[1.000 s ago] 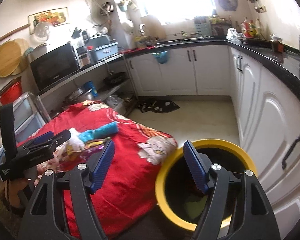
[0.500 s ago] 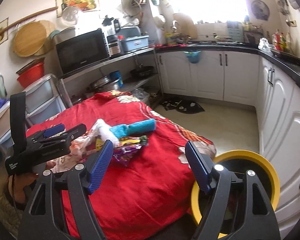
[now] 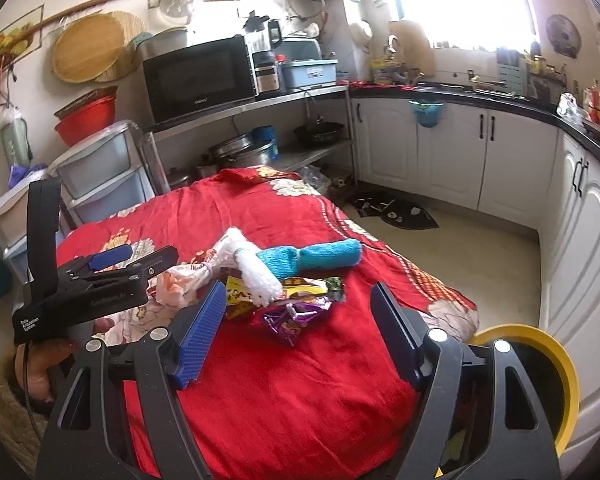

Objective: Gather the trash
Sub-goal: 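Move both tools back over the table toward the white plastic bags, then grasp the white plastic bag with the left tool while the right tool grasps the white knotted bag, then carry both white bags over the yellow bin and open both tools to drop them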

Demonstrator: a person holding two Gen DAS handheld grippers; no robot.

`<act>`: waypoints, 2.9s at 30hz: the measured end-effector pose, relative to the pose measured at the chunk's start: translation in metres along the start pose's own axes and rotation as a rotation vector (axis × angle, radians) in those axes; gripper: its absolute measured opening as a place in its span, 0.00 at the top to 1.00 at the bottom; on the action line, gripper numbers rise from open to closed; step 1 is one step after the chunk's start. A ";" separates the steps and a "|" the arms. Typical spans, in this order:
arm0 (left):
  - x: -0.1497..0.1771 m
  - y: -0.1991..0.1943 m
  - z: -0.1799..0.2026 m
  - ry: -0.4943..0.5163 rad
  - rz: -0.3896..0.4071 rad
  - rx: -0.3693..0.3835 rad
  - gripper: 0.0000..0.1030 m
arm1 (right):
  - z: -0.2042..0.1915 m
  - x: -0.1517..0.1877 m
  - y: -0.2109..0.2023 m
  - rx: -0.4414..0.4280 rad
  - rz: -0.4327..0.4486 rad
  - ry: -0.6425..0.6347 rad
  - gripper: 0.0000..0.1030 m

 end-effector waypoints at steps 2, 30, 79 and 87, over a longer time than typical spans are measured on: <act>0.001 0.001 -0.007 -0.010 -0.004 -0.010 0.11 | -0.006 -0.001 0.006 -0.014 -0.007 -0.012 0.30; 0.029 0.043 -0.074 -0.246 -0.128 0.077 0.34 | -0.056 -0.002 0.120 -0.133 -0.206 -0.056 0.51; -0.002 -0.010 0.016 -0.053 0.005 0.152 0.84 | 0.061 0.028 -0.009 -0.015 -0.050 0.149 0.85; -0.004 -0.007 0.046 -0.009 0.003 0.202 0.84 | 0.084 0.036 -0.029 0.054 -0.032 0.175 0.85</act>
Point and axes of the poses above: each gripper's, at about its wrist camera, not at the fingertips, and y roughly the way its jaws point, z to its right, x to its underside, the point moved 2 cm from there along y, roughly the way its jaws point, and after that the axes turned 14 degrees about x, right-handed, at the moved point
